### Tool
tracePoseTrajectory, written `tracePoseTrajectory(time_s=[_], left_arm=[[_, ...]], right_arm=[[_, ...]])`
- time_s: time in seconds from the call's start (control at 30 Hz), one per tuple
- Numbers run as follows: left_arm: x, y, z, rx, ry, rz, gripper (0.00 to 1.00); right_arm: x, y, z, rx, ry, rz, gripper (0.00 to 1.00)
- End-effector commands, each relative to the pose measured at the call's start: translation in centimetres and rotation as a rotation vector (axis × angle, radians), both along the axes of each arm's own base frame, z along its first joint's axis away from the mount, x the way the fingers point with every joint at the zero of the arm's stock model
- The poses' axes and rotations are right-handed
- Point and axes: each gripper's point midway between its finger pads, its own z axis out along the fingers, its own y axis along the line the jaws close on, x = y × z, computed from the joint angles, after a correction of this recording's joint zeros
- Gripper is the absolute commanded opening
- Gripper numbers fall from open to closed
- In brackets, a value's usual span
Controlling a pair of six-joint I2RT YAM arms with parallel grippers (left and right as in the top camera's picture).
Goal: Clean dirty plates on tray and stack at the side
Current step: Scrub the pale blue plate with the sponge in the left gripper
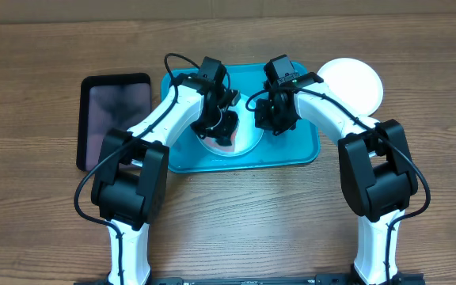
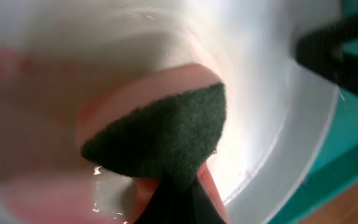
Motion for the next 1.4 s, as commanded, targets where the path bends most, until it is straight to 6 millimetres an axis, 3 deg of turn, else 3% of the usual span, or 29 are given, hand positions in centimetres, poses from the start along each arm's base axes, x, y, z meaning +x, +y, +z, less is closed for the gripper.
tracePoseTrajectory(time_s=[0.0, 0.13, 0.27, 0.33, 0.43, 0.6, 0.73, 0.87, 1.0, 1.17, 1.27, 1.37], left_arm=[[3.0, 2.8, -0.5, 0.18, -0.108, 0.172, 0.04], [5.9, 6.5, 0.2, 0.366, -0.261, 0.337, 0.04], [6.4, 8.0, 0.6, 0.44, -0.304, 0.376, 0.04], [5.2, 7.4, 0.1, 0.416, -0.244, 0.332, 0.04], [1.8, 5.2, -0.9, 0.309, -0.078, 0.196, 0.04], [-2.6, 1.7, -0.6, 0.1, 0.106, -0.009, 0.04], [-3.2, -0.5, 0.1, -0.03, 0.14, -0.035, 0.04], [-1.6, -1.0, 0.1, -0.049, 0.094, 0.031, 0.04], [1.2, 0.6, -0.3, 0.057, -0.012, 0.147, 0.04], [3.9, 5.7, -0.5, 0.318, -0.159, 0.3, 0.04], [4.1, 8.0, -0.5, 0.425, -0.183, 0.351, 0.04], [2.7, 9.0, -0.9, 0.475, -0.126, 0.366, 0.04]], right_arm=[[0.3, 0.0, 0.0, -0.008, 0.0, -0.009, 0.04], [0.2, 0.0, 0.0, -0.008, 0.0, -0.007, 0.04], [0.2, 0.0, 0.0, -0.008, 0.0, -0.008, 0.04], [0.2, 0.0, 0.0, -0.008, 0.0, -0.007, 0.04], [0.1, 0.1, 0.0, -0.005, 0.004, -0.006, 0.04], [-0.6, 1.2, 0.3, 0.064, 0.041, 0.012, 0.04], [-1.9, 2.7, 0.7, 0.139, 0.097, 0.036, 0.04], [-2.8, 3.5, 0.9, 0.165, 0.134, 0.032, 0.04], [-3.3, 4.1, 0.9, 0.162, 0.14, 0.045, 0.04], [-3.3, 4.3, 0.9, 0.163, 0.135, 0.051, 0.04], [-3.1, 4.0, 0.7, 0.144, 0.126, 0.047, 0.04], [-3.1, 3.9, 0.7, 0.136, 0.123, 0.044, 0.04]])
